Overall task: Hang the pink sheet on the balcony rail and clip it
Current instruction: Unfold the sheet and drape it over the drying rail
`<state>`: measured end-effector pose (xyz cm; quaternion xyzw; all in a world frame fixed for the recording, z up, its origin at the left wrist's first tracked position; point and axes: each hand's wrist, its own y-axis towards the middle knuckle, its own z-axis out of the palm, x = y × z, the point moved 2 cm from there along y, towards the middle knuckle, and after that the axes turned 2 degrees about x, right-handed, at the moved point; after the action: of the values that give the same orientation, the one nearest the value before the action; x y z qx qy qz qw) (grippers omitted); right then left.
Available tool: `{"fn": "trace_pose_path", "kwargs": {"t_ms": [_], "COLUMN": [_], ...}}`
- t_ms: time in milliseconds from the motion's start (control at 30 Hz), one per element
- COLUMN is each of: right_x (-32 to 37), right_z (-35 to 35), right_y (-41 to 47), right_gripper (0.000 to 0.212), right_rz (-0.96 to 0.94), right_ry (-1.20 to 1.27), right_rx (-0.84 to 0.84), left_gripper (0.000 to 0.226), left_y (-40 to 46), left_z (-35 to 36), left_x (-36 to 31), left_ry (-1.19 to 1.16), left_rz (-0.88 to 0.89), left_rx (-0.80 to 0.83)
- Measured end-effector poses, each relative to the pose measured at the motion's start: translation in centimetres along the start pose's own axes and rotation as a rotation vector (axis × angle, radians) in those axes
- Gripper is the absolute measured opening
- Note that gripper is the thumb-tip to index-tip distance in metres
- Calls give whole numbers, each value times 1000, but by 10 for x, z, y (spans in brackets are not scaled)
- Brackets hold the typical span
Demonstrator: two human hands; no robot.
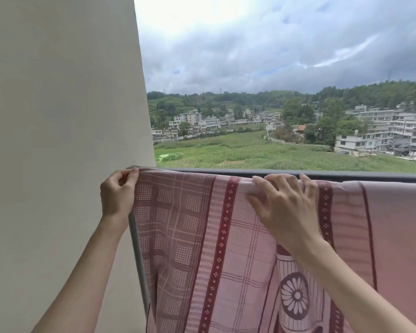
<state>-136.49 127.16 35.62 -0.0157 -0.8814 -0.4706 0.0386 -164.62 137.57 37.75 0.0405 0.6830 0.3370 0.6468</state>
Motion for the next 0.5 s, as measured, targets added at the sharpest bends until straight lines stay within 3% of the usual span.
{"fn": "trace_pose_path", "kwargs": {"t_ms": [267, 400, 500], "right_x": [23, 27, 30], "right_z": [-4, -19, -18], "right_y": [30, 51, 48], "right_gripper": [5, 15, 24], "right_rz": [-21, -35, -54], "right_ry": [146, 200, 189], "right_rx": [-59, -112, -5], "left_gripper": [18, 14, 23], "left_y": [20, 23, 20], "left_z": [-6, -2, 3], "left_x": [2, -4, 3], "left_ry": [-114, -197, -190], "left_rz": [-109, -93, -134], "left_rx": [132, 35, 3]}}
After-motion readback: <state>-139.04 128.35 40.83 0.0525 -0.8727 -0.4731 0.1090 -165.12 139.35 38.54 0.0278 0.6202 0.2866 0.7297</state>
